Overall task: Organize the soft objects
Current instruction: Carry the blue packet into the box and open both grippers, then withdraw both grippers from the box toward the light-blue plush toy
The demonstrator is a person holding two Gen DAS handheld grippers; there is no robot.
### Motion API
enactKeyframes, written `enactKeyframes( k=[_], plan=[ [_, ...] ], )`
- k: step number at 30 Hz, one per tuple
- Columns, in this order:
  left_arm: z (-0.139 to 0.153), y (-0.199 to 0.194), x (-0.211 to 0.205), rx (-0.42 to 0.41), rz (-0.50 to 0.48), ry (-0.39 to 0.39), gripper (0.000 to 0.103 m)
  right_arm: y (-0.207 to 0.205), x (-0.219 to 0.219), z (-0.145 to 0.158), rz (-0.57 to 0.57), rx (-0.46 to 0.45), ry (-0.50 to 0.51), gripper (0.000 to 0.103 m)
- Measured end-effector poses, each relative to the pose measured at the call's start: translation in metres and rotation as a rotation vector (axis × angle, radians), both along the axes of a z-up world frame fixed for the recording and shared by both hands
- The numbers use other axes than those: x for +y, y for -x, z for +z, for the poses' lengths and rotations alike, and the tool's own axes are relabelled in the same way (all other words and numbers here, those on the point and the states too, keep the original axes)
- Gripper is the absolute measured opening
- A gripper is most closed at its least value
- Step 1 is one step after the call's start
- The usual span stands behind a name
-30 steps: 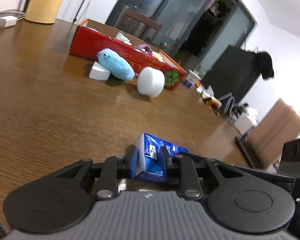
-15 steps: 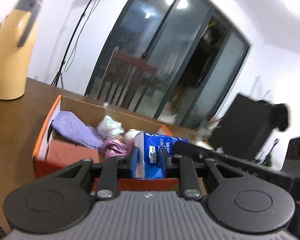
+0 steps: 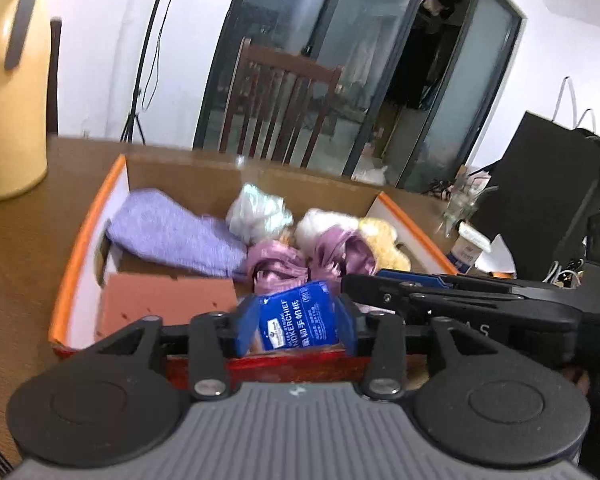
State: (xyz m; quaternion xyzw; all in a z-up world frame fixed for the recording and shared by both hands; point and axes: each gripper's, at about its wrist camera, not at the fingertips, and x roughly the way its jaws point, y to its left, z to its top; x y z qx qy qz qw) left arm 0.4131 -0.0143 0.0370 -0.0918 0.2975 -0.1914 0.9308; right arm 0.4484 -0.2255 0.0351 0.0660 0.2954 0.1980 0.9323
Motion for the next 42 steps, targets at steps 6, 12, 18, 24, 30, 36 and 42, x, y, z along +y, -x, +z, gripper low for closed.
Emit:
enactKeyframes(
  k=[6, 12, 18, 24, 30, 36, 42],
  plan=[
    [0.049, 0.032, 0.021, -0.111, 0.059, -0.043, 0.051, 0.038, -0.013, 0.050, -0.008, -0.110, 0.010, 0.044],
    [0.090, 0.085, 0.041, -0.221, 0.111, -0.097, 0.063, 0.094, -0.038, 0.105, -0.050, -0.236, 0.019, 0.058],
    [0.105, 0.138, 0.043, -0.314, 0.160, -0.158, 0.072, 0.142, -0.044, 0.126, -0.038, -0.310, 0.041, 0.063],
    [0.095, 0.203, 0.055, -0.433, 0.275, -0.169, 0.084, 0.209, -0.048, 0.122, -0.067, -0.443, 0.049, 0.081],
    [0.068, 0.267, 0.064, -0.476, 0.334, -0.170, 0.093, 0.277, -0.043, 0.082, -0.095, -0.486, 0.083, 0.087],
    [0.028, 0.333, 0.058, -0.460, 0.319, -0.173, 0.099, 0.341, -0.048, 0.041, -0.074, -0.437, -0.035, 0.092],
    [0.005, 0.350, 0.055, -0.400, 0.258, -0.179, 0.100, 0.369, -0.043, 0.020, -0.054, -0.387, -0.025, 0.094]
  ],
)
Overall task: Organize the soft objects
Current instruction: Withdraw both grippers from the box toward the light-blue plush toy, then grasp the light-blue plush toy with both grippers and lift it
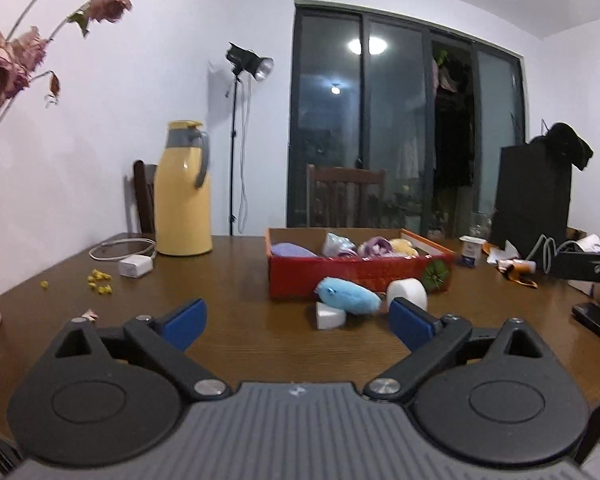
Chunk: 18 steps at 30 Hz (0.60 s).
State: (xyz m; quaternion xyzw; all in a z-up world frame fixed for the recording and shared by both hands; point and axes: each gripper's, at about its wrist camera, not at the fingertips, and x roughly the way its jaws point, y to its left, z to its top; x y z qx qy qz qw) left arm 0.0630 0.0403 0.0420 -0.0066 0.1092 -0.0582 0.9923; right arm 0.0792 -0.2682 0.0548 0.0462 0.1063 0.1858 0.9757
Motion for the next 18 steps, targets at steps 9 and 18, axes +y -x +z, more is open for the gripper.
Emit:
enactKeyframes(
  k=[9, 18],
  plan=[
    [-0.011, -0.023, 0.008, 0.044, 0.042, 0.039, 0.099, -0.016, 0.012, -0.008, 0.002, 0.064, -0.003, 0.080],
    [-0.022, -0.101, 0.005, 0.137, -0.035, 0.104, 0.082, -0.096, 0.038, -0.035, 0.084, 0.238, -0.133, 0.059]
  ],
)
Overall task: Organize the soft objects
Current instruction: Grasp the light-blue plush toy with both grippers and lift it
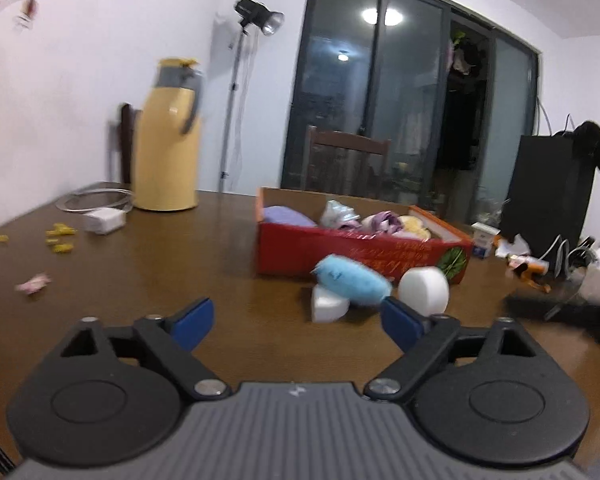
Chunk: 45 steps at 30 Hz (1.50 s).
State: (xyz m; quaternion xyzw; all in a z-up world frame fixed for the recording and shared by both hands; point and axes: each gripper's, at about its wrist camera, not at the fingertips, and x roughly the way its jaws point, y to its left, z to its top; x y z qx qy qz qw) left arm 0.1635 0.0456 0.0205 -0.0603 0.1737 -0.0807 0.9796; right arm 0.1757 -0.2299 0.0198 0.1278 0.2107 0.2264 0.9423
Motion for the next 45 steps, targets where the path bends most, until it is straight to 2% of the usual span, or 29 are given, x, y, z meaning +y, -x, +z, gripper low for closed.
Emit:
enactKeyframes(
  k=[1, 3, 5, 9, 12, 14, 15, 16, 18, 19, 21, 24, 26, 29, 32, 35, 37, 38, 39, 40, 45],
  plan=[
    [0.002, -0.016, 0.000, 0.010, -0.020, 0.015, 0.077, -0.018, 0.005, -0.007, -0.002, 0.049, -0.038, 0.060],
    [0.004, -0.050, 0.000, 0.023, -0.055, 0.040, 0.072, -0.047, 0.014, -0.018, 0.008, 0.141, -0.100, 0.060],
    [0.005, -0.087, 0.001, 0.056, -0.077, 0.075, 0.070, -0.073, 0.021, -0.028, 0.007, 0.194, -0.177, 0.060],
    [-0.002, -0.154, -0.004, 0.169, -0.114, 0.143, 0.066, -0.111, 0.037, -0.038, -0.059, 0.230, -0.207, 0.060],
    [-0.016, -0.189, -0.011, 0.261, -0.161, 0.164, 0.058, -0.128, 0.042, -0.043, -0.078, 0.236, -0.234, 0.060],
    [-0.023, -0.203, -0.012, 0.301, -0.206, 0.198, 0.048, -0.137, 0.044, -0.047, -0.099, 0.249, -0.230, 0.059],
    [-0.028, -0.209, -0.011, 0.327, -0.238, 0.228, 0.039, -0.142, 0.044, -0.048, -0.101, 0.259, -0.231, 0.056],
    [-0.031, -0.212, -0.011, 0.348, -0.246, 0.253, 0.037, -0.146, 0.045, -0.051, -0.096, 0.271, -0.234, 0.047],
    [-0.031, -0.208, -0.010, 0.344, -0.236, 0.264, 0.036, -0.147, 0.046, -0.051, -0.099, 0.266, -0.237, 0.043],
    [-0.027, -0.203, -0.009, 0.329, -0.232, 0.263, 0.036, -0.145, 0.045, -0.050, -0.091, 0.256, -0.245, 0.035],
    [-0.015, -0.184, -0.007, 0.279, -0.246, 0.287, 0.031, -0.137, 0.041, -0.041, -0.080, 0.215, -0.259, 0.028],
    [-0.004, -0.146, -0.009, 0.240, -0.305, 0.356, 0.021, -0.111, 0.033, -0.021, -0.004, 0.141, -0.257, 0.026],
    [-0.004, -0.111, -0.012, 0.214, -0.282, 0.362, 0.019, -0.089, 0.029, -0.012, 0.043, 0.142, -0.239, 0.025],
    [-0.017, -0.068, -0.014, 0.255, -0.260, 0.388, 0.017, -0.049, 0.023, -0.008, 0.085, 0.119, -0.153, 0.025],
    [-0.033, -0.032, -0.019, 0.291, -0.254, 0.359, 0.017, -0.019, 0.014, -0.009, 0.060, 0.117, -0.071, 0.026],
    [-0.042, -0.009, -0.017, 0.313, -0.227, 0.343, 0.017, -0.003, 0.001, -0.008, 0.018, 0.111, -0.061, 0.031],
    [-0.040, -0.003, -0.013, 0.288, -0.189, 0.310, 0.019, -0.003, -0.005, -0.008, -0.005, 0.111, -0.062, 0.046],
    [-0.037, -0.005, -0.010, 0.272, -0.175, 0.297, 0.021, -0.006, -0.005, -0.009, -0.007, 0.115, -0.056, 0.050],
    [-0.035, -0.008, -0.007, 0.258, -0.165, 0.288, 0.031, -0.010, -0.006, -0.011, -0.006, 0.115, -0.049, 0.055],
    [-0.032, -0.014, -0.007, 0.246, -0.156, 0.274, 0.042, -0.016, -0.004, -0.013, -0.001, 0.115, -0.038, 0.055],
    [-0.029, -0.048, -0.015, 0.220, -0.139, 0.209, 0.050, -0.063, 0.002, -0.026, -0.004, 0.146, -0.039, 0.055]
  ],
)
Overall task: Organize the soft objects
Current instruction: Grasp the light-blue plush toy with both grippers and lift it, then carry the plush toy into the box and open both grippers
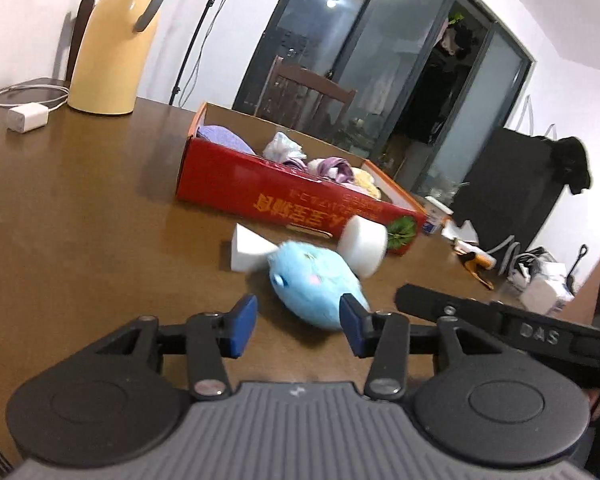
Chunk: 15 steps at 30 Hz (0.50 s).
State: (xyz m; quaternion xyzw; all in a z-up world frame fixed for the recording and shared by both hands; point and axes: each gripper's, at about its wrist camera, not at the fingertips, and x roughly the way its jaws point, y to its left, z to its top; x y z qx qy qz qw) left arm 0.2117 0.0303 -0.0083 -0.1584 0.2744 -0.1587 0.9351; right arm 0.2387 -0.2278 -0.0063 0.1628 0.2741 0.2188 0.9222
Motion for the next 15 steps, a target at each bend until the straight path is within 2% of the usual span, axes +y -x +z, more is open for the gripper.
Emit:
enactKeyframes(
  k=[8, 9, 11, 13, 15],
  plan=[
    [-0.024, -0.053, -0.011, 0.070, -0.022, 0.069, 0.052, -0.077, 0.011, -0.026, 0.011, 0.098, -0.059, 0.055],
    [-0.026, -0.058, -0.011, 0.081, -0.027, 0.089, 0.051, -0.080, 0.012, -0.028, 0.015, 0.109, -0.065, 0.054],
    [-0.028, -0.063, -0.008, 0.088, -0.057, 0.124, 0.040, -0.084, 0.011, -0.032, 0.029, 0.118, -0.092, 0.052],
    [-0.029, -0.064, -0.006, 0.103, -0.071, 0.146, 0.037, -0.083, 0.009, -0.033, 0.049, 0.127, -0.122, 0.044],
    [-0.030, -0.059, -0.007, 0.107, -0.073, 0.149, 0.036, -0.078, 0.007, -0.033, 0.056, 0.127, -0.122, 0.041]
  ],
)
